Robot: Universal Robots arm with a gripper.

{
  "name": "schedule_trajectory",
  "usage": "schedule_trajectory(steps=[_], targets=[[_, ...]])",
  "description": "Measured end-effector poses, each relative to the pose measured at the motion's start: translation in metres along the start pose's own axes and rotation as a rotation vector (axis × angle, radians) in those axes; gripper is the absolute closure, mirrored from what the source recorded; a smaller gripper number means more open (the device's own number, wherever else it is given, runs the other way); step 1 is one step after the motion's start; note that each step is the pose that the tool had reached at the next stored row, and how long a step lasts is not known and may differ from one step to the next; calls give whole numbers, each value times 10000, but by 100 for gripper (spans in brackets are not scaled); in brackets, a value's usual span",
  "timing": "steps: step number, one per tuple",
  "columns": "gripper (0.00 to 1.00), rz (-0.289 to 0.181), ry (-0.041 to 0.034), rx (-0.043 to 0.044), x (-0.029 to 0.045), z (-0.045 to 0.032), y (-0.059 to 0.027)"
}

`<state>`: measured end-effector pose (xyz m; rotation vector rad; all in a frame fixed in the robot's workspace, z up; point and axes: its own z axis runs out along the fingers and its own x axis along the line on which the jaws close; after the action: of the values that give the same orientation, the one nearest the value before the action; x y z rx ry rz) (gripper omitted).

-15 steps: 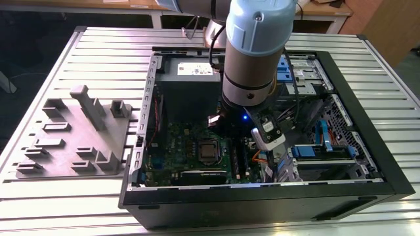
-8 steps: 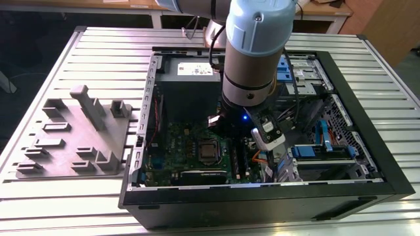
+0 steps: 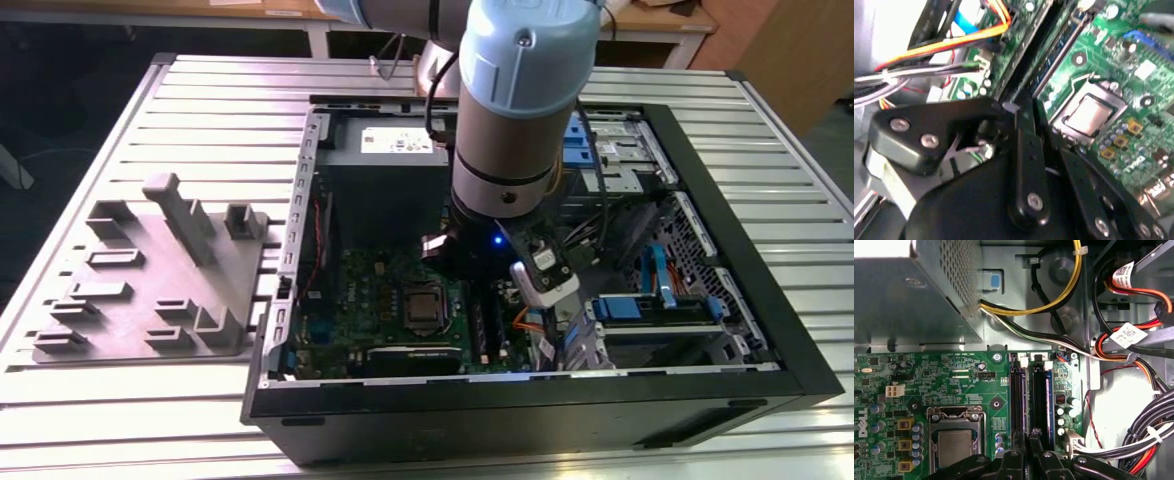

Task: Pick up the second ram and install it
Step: 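Insert the second ram into the second slot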

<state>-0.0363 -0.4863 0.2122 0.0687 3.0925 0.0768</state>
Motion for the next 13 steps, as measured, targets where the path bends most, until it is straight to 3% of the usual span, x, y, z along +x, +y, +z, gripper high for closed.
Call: schedule_trajectory(steps=[2, 7, 13], targets=[[85, 1, -1, -6, -1, -19, 2], [85, 0, 0, 2, -8, -181, 9], [85, 0, 0, 0, -9, -191, 10]])
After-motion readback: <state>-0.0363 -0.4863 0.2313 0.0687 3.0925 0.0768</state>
